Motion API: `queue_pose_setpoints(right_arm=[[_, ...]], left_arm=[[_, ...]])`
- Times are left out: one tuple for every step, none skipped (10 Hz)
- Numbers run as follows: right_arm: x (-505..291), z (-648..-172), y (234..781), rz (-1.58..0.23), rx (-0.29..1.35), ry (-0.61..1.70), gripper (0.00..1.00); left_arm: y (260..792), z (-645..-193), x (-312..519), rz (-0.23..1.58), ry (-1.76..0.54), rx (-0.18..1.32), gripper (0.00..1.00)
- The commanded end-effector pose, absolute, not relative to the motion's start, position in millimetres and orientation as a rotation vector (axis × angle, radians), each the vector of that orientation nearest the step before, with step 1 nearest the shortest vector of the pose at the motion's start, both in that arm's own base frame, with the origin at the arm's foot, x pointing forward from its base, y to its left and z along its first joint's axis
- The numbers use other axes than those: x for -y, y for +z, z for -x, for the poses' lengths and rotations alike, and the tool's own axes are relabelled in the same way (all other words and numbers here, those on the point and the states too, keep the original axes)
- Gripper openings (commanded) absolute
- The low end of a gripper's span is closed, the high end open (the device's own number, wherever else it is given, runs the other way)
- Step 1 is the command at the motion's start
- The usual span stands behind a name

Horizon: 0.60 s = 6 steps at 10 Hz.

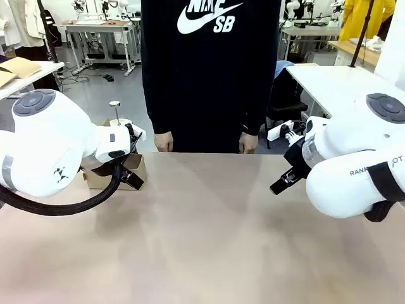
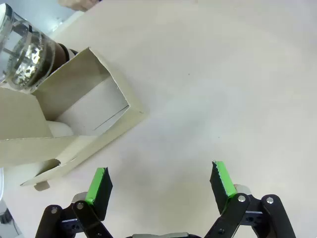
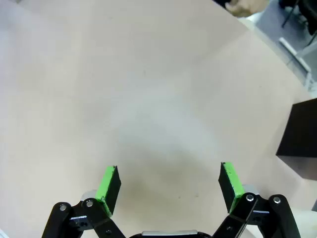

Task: Pour a drink into a cup and package it in a carrier.
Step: Pick up the 600 ml Paper Cup and place it in the middle top area of the table.

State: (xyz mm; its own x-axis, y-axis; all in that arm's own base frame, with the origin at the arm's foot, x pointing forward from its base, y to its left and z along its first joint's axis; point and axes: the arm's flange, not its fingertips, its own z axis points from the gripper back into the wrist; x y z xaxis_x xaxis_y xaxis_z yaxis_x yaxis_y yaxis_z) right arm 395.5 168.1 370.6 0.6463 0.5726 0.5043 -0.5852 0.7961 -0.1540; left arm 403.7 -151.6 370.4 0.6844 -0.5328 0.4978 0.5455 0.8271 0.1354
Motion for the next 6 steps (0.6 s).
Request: queue_pose_setpoints(right_arm=[[-168.1, -395.5, 370.6, -0.024, 0.566, 0.659, 1.0], [-168.1, -395.5, 370.6, -0.024, 0.566, 0.659, 1.0], [-168.1, -395.5, 370.6, -0.024, 0.566, 0.659, 1.0], [-168.1, -395.5, 370.6, -0.024, 0.566, 0.659, 1.0], [-168.1, -395.5, 370.6, -0.024, 0.566, 0.659, 1.0], [-168.1, -395.5, 370.6, -0.024, 0.566, 0.659, 1.0]], left_arm=[[370.4, -403.7, 151.7, 0.024, -0.604, 0.55, 1.0], [370.4, -403.7, 151.7, 0.024, -0.604, 0.55, 1.0], [370.4, -403.7, 151.7, 0.024, -0.604, 0.55, 1.0], [370.4, -403.7, 151.7, 0.024, -0.604, 0.55, 1.0], [370.4, -403.7, 151.7, 0.024, -0.604, 0.55, 1.0], [370.4, -403.7, 151.7, 0.024, -0.604, 0.55, 1.0]])
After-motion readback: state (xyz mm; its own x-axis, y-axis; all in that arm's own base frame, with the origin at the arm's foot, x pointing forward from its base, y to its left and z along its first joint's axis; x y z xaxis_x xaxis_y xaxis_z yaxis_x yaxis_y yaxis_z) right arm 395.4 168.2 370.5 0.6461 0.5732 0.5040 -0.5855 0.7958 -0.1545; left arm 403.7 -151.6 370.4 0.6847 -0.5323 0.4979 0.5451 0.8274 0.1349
